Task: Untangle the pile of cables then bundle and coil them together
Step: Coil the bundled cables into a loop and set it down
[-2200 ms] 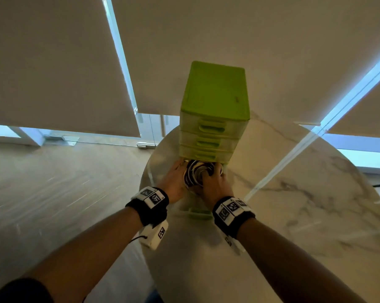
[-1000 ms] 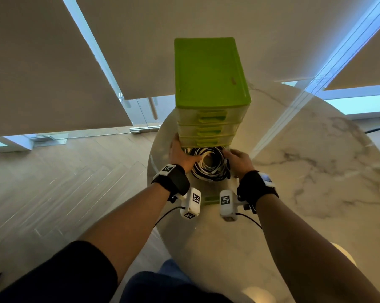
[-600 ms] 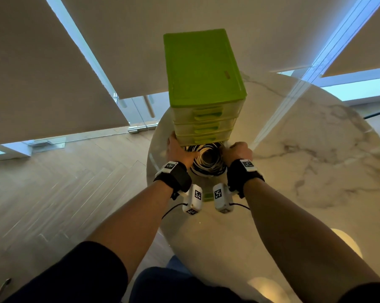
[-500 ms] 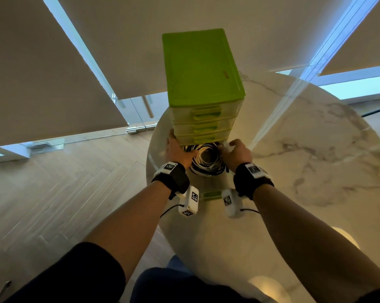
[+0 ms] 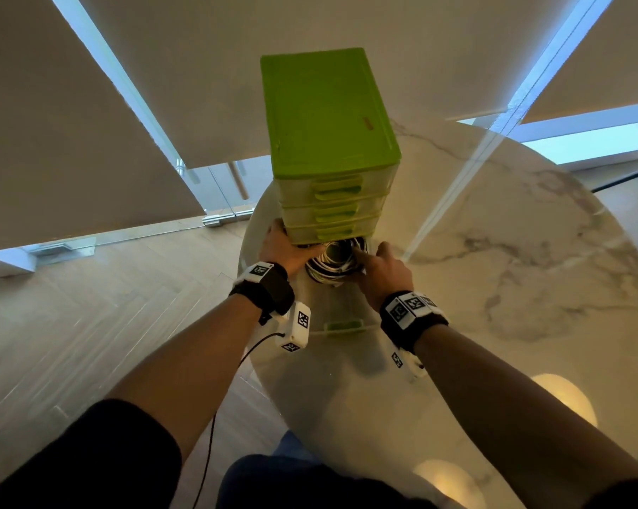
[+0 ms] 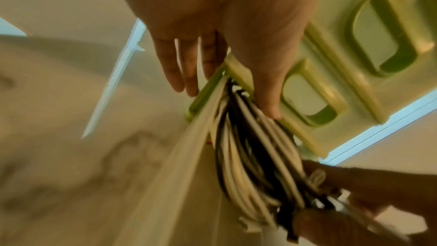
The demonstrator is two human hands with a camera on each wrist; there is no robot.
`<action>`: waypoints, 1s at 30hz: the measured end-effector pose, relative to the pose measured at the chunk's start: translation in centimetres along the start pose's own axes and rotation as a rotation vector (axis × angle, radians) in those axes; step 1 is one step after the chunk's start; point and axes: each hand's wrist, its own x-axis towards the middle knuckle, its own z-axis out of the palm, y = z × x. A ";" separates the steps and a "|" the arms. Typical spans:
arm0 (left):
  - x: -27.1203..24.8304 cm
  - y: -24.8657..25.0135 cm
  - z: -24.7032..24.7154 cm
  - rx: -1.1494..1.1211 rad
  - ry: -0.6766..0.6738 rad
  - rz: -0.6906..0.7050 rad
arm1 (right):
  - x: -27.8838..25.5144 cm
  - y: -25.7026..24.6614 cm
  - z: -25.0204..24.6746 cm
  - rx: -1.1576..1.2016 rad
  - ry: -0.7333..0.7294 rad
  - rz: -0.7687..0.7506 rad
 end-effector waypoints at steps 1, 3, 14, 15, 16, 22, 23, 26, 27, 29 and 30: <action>-0.2 0.2 -0.6 -0.007 -0.063 0.006 | 0.1 0.2 -0.1 -0.017 -0.009 0.000; -0.9 1.1 -2.2 0.021 -0.096 0.010 | -0.2 0.4 -0.5 -0.043 -0.028 -0.022; -5.0 11.7 -6.2 0.436 0.556 0.805 | -3.6 1.0 -0.8 0.228 0.111 0.194; -4.5 12.3 -6.1 0.505 0.503 0.815 | -3.5 0.9 -0.7 0.212 0.110 0.173; -4.1 12.8 -6.0 0.591 0.445 0.833 | -3.4 0.8 -0.5 0.184 0.116 0.146; -2.3 14.1 -5.0 0.987 0.113 0.655 | -3.6 0.9 0.0 -0.261 0.035 -0.099; -2.3 14.0 -5.0 0.986 0.110 0.655 | -3.6 1.1 0.0 -0.313 -0.034 -0.112; -2.3 14.0 -5.1 0.994 0.117 0.660 | -3.1 0.9 -0.6 -0.355 -0.083 -0.080; -2.4 14.1 -5.1 1.003 0.121 0.661 | -2.6 0.5 -1.0 -0.331 -0.079 -0.063; -2.5 14.2 -5.1 1.015 0.125 0.661 | -1.3 -0.1 -1.7 -0.273 -0.077 -0.029; -2.5 14.2 -5.1 1.019 0.125 0.661 | -0.5 -0.2 -2.0 -0.259 -0.070 -0.019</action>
